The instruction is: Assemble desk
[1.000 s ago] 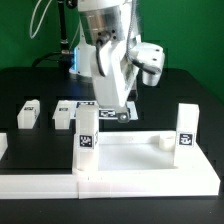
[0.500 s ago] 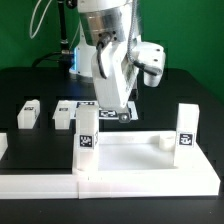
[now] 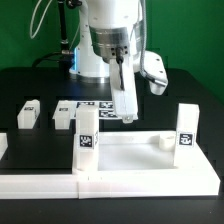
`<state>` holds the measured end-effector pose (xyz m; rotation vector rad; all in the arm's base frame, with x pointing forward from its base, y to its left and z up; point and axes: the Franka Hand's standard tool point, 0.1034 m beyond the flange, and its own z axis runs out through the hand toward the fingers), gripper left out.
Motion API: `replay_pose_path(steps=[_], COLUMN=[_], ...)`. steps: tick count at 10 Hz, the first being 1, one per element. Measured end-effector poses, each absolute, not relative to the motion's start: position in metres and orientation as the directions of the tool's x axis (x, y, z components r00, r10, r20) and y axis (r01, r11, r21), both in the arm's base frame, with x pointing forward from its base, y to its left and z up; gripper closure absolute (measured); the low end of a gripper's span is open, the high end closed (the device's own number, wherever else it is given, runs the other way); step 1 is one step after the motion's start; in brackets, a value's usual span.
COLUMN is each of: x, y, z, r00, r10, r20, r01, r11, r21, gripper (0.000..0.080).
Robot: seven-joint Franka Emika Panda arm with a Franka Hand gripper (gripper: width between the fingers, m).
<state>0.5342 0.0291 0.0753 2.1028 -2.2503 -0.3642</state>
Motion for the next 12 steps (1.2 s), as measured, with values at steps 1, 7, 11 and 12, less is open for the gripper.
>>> replay_pose_path(steps=[1,7,11,12], x=[0.535,0.52,0.518,0.518], y=[0.033,0.034,0.027,0.027], z=[0.066,0.025,0.018,0.018], r00=[-0.079,-0.095,-0.059,-0.059], r10=[-0.991,-0.993,-0.992,-0.992], r20=[-0.111,-0.077,-0.109,-0.11], r01=[-0.979,-0.992,-0.998,-0.998], r11=[0.056,0.1,0.063,0.063], r21=[0.194,-0.072,-0.028,-0.027], gripper=[0.015,0.015,0.0274,0.0413])
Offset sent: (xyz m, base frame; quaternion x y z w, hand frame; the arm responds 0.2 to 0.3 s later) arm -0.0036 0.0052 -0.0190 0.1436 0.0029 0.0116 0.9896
